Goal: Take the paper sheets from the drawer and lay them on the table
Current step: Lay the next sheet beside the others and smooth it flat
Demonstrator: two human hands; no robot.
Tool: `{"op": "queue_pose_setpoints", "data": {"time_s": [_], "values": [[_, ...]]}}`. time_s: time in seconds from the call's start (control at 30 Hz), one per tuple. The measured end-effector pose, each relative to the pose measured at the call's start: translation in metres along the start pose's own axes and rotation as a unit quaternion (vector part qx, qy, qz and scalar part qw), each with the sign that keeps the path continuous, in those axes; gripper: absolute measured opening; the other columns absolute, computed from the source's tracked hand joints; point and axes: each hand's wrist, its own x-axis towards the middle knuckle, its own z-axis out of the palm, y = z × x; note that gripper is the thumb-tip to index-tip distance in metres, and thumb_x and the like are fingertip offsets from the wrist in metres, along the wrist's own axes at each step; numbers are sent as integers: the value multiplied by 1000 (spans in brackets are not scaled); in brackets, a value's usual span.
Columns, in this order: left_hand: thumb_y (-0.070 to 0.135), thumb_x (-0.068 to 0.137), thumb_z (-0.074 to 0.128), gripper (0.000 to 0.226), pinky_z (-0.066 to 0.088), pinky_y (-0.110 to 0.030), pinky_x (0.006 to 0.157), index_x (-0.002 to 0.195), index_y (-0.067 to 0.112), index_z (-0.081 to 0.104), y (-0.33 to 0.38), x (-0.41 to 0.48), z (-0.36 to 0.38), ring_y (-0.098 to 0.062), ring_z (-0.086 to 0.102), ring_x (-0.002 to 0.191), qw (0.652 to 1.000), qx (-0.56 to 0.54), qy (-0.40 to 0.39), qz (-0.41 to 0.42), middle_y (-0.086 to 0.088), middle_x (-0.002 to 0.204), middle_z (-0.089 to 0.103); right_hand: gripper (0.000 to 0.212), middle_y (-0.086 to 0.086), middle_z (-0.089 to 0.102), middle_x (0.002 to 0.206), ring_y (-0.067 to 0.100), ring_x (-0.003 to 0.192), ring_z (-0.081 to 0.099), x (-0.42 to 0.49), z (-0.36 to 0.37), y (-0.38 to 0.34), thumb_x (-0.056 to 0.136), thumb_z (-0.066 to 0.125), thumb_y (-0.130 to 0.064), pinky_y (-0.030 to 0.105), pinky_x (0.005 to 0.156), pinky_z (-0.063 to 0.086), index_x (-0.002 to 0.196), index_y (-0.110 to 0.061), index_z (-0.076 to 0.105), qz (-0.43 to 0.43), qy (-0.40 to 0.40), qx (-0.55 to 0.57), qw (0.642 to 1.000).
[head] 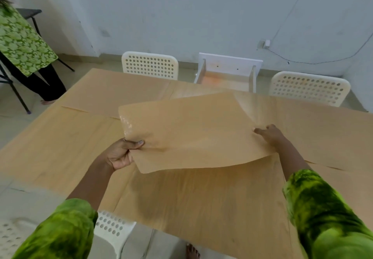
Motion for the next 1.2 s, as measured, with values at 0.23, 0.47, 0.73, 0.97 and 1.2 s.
{"op": "queue_pose_setpoints", "data": {"time_s": [0.23, 0.47, 0.73, 0.97, 1.2], "values": [[5, 63, 76, 17, 58, -27, 56, 80, 7, 78, 18, -34, -15, -20, 73, 69, 997, 66, 27, 15, -11, 81, 76, 28, 11, 64, 92, 28, 82, 62, -26, -2, 5, 58, 79, -13, 41, 80, 52, 77, -11, 59, 31, -136, 274, 952], [21, 48, 87, 46, 59, -29, 59, 91, 10, 74, 28, -83, -67, -18, 72, 69, 989, 64, 94, 95, -8, 84, 75, 27, 5, 64, 78, 12, 54, 66, -99, 33, -16, 83, 51, 12, 21, 46, 54, 85, -14, 61, -36, -157, 346, 924], [-7, 85, 50, 26, 58, -23, 59, 101, 11, 61, 20, -174, -145, -10, 71, 69, 972, 125, 167, 111, -3, 88, 73, 28, -8, 68, 52, 4, 44, 63, -194, 153, -41, 84, 48, 11, 16, 45, 52, 78, -14, 59, -20, -120, 438, 891], [-14, 82, 43, 45, 49, -25, 66, 102, 21, 64, 40, -212, -194, -18, 63, 78, 878, 258, 339, 219, 4, 85, 67, 25, -2, 67, 54, 4, 42, 61, -248, 211, -54, 86, 49, 8, 16, 40, 50, 77, -13, 60, 20, -81, 467, 880], [-16, 84, 50, 76, 58, -23, 66, 147, 16, 22, 59, -217, -225, -14, 66, 83, 955, 115, 211, 172, -7, 109, 63, 22, 6, 57, 80, 19, 70, 53, -266, 239, -78, 89, 48, 5, 15, 41, 50, 80, -11, 58, 37, -73, 469, 879]]}}
